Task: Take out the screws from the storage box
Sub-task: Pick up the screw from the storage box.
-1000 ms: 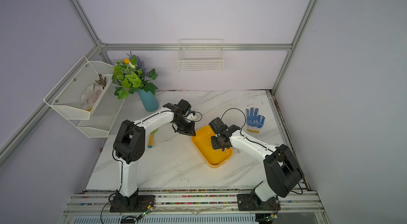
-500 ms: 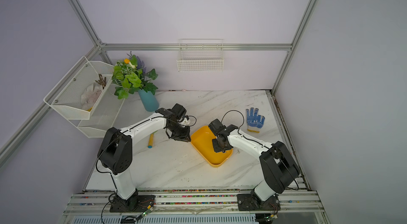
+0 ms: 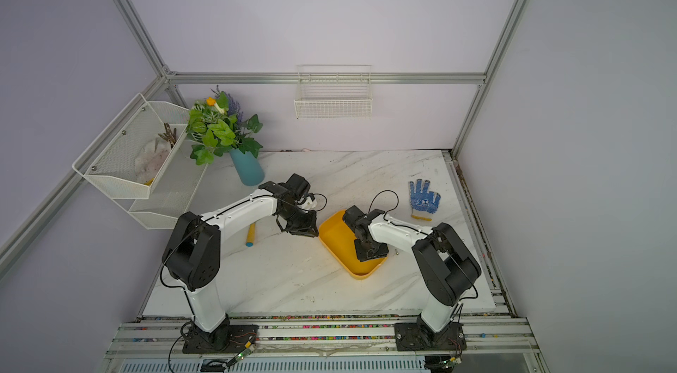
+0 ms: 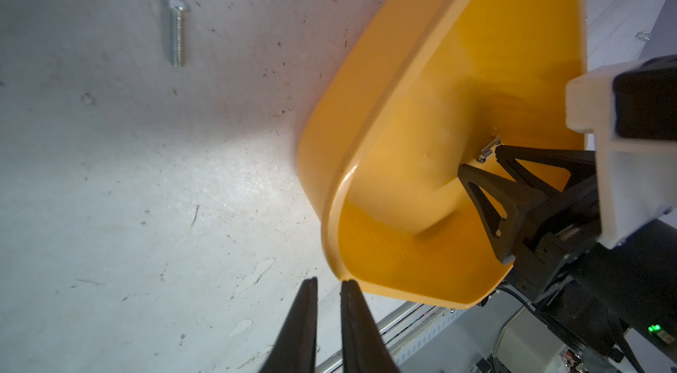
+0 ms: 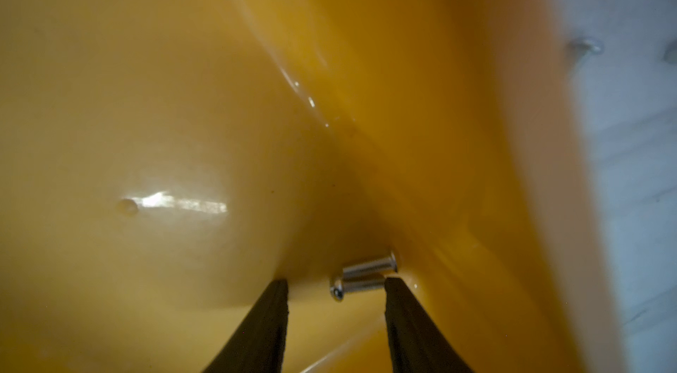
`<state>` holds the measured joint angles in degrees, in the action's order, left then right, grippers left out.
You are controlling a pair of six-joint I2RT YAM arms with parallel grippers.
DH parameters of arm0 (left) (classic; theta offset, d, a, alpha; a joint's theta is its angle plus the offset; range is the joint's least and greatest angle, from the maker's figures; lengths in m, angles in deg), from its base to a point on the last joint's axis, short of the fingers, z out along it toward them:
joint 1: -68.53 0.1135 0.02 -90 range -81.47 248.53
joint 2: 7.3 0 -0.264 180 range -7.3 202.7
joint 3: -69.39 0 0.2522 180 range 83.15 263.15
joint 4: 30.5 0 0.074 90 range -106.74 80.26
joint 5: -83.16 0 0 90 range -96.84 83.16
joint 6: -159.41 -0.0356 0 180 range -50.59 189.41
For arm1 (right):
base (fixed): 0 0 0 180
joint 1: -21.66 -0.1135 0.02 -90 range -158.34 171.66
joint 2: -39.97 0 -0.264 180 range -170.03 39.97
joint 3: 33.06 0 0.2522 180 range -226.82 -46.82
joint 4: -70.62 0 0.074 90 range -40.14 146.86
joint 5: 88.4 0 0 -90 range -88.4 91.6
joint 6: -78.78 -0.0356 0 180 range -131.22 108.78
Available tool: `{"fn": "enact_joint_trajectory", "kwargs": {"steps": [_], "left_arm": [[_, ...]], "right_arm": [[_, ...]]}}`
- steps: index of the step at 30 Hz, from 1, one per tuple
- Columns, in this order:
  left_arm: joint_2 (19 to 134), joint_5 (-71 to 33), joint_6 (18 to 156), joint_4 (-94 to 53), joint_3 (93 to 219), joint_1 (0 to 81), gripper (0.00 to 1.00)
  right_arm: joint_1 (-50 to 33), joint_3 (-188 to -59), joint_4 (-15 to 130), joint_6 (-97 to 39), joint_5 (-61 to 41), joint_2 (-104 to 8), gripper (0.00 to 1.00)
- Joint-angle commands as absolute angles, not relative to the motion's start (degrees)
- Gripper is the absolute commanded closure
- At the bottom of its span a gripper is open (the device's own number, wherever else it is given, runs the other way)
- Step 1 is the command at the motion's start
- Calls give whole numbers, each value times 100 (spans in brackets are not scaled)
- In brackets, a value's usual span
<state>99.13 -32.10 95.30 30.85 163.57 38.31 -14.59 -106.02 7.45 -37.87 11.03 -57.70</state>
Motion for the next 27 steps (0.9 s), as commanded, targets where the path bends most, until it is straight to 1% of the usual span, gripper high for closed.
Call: {"fn": "enact_joint_trajectory", "kwargs": {"steps": [1, 3, 5, 8, 11, 18, 23, 27], "left_arm": [[9986, -3250, 9448, 3063, 16781, 3932, 81], [10101, -3315, 9438, 3080, 17025, 3976, 81], [10217, -3408, 9429, 3160, 17255, 4021, 81], [10323, -3456, 9411, 3204, 17442, 4057, 80], [10474, -3619, 9380, 3245, 17555, 4099, 80], [10581, -3715, 9365, 3292, 17576, 4150, 80], [10538, -3804, 9411, 3186, 17421, 4154, 80], [10544, -3821, 9386, 3185, 17420, 4154, 80]], "right_arm": [[-1475, -10624, 766, -3795, 1235, -5907, 52], [-1472, -10607, 798, -3776, 1142, -5988, 53], [-1474, -10573, 771, -3798, 1039, -5994, 58], [-1465, -10443, 854, -3797, 1092, -5850, 63], [-1455, -10395, 958, -3682, 1060, -5876, 70], [-1455, -10403, 1097, -3501, 906, -5883, 80], [-1461, -10477, 1146, -3331, 909, -5856, 84], [-1464, -10550, 1479, -2926, 893, -5837, 83]]}}
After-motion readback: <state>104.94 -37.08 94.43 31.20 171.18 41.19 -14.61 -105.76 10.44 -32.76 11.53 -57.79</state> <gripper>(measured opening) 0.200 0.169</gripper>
